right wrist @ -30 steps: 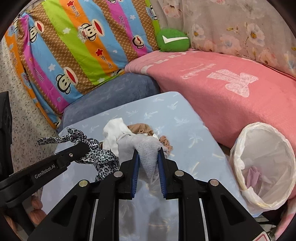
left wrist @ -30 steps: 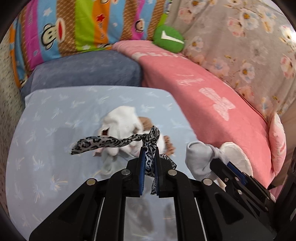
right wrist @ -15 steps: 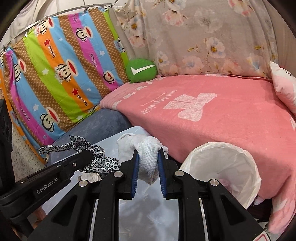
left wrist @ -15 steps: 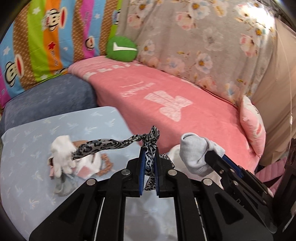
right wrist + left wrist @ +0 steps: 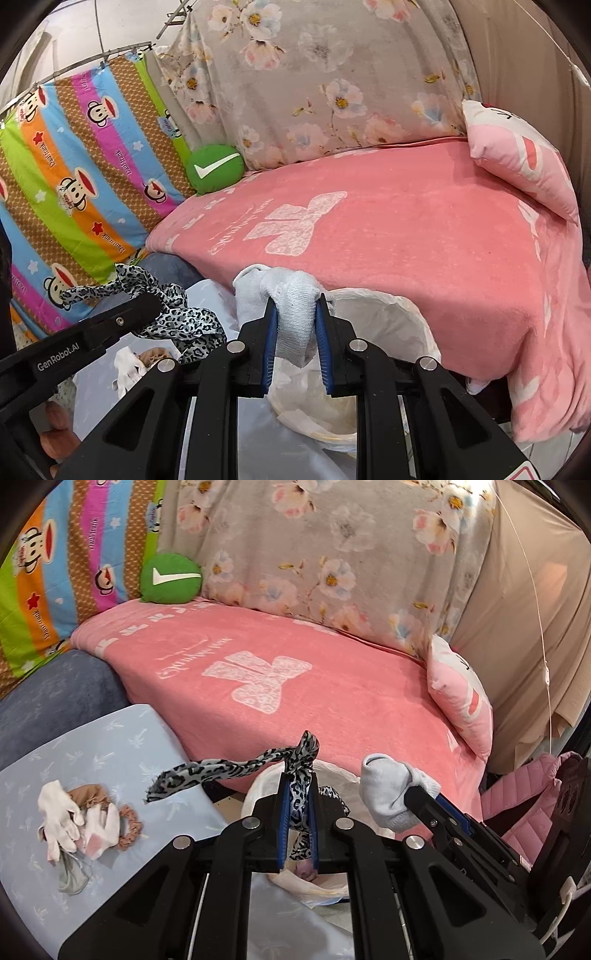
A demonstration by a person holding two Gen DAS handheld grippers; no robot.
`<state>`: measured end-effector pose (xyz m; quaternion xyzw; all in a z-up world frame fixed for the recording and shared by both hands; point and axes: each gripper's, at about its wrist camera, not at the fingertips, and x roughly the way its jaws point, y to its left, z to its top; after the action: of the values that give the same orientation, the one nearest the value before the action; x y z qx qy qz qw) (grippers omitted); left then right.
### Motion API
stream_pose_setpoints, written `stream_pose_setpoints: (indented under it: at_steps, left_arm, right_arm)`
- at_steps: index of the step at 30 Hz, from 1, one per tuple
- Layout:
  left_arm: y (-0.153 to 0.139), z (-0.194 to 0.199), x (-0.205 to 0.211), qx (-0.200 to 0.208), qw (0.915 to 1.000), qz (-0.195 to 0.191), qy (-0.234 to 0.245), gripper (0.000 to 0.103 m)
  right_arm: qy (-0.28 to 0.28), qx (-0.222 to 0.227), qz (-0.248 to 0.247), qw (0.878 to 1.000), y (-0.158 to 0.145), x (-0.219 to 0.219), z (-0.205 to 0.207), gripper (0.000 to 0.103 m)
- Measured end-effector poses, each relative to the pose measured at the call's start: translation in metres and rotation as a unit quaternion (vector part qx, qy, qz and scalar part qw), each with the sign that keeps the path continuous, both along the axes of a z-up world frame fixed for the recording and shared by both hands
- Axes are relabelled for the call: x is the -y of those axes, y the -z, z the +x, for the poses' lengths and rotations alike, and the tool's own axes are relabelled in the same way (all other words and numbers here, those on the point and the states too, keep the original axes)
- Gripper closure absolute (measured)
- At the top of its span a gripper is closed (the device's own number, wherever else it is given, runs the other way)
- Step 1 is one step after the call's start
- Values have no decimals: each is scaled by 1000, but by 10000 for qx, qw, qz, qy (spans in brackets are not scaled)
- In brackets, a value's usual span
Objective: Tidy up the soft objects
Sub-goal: 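Carry the strap and grey sock over the wastebasket with both grippers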
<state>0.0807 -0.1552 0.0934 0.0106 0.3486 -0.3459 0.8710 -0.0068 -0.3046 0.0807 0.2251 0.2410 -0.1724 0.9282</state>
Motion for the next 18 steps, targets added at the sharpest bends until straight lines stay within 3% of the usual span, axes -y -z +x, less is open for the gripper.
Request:
stream_pose_setpoints:
  at_steps: [15, 17, 18]
  left_arm:
    - [13, 1, 46, -138, 9983, 237, 513, 92]
    - [16, 2, 49, -196, 9978, 300, 561, 86]
    - [17, 4, 49, -223, 9976, 331, 571, 71]
  right_arm:
    - [337, -138, 151, 9992, 19, 29, -9, 84]
    - [345, -159, 165, 9991, 21, 31, -7, 84]
    - [349, -169, 176, 9991, 21, 30, -7, 84]
